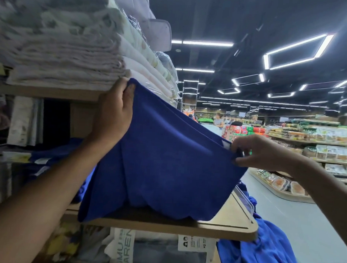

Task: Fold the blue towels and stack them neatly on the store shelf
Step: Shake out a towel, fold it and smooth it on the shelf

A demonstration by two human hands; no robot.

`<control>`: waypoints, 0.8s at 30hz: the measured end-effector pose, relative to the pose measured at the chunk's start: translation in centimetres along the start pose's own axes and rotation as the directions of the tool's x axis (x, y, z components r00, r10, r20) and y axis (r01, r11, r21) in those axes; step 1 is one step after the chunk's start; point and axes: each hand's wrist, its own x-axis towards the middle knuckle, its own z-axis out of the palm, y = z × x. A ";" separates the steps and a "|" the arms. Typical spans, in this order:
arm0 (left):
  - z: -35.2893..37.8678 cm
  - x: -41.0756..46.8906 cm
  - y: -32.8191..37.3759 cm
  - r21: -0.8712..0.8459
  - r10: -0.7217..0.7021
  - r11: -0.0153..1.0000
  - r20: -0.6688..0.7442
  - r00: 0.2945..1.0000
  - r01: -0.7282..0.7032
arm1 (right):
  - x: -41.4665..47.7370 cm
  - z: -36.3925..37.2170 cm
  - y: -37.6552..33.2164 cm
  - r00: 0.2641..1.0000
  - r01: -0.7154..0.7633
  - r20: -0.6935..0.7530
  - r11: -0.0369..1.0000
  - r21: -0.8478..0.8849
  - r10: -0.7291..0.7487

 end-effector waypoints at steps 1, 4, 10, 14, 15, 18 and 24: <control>-0.4 0.2 -0.2 0.014 -0.004 1.000 -0.016 1.000 0.005 | 0.0 0.3 0.1 0.999 0.017 -0.048 0.997 0.074 -0.014; -1.6 0.8 -1.2 -0.005 -0.026 1.000 -0.030 0.999 0.025 | 0.1 0.7 0.0 0.979 0.078 -0.204 0.878 0.472 0.023; -3.8 2.1 -2.0 0.008 -0.056 0.998 -0.085 0.995 0.057 | 0.2 0.0 -1.7 0.929 0.202 -0.344 0.593 0.780 0.137; -5.1 3.1 -2.0 0.026 -0.053 0.998 -0.096 0.994 0.056 | 0.6 -1.4 -3.7 0.867 0.212 -0.454 0.672 0.710 0.206; -5.5 3.4 -2.0 0.047 -0.046 0.998 -0.091 0.995 0.051 | 0.8 -2.0 -4.1 0.853 0.206 -0.479 0.708 0.676 0.209; -6.6 3.9 -2.1 0.075 -0.034 0.996 -0.065 0.997 0.039 | 0.9 -3.4 -4.8 0.845 0.198 -0.505 0.774 0.602 0.177; -7.3 3.0 -2.6 -0.086 -0.288 0.953 0.046 0.957 0.291 | 1.4 -4.7 -3.6 0.906 0.212 -0.395 0.641 0.738 0.155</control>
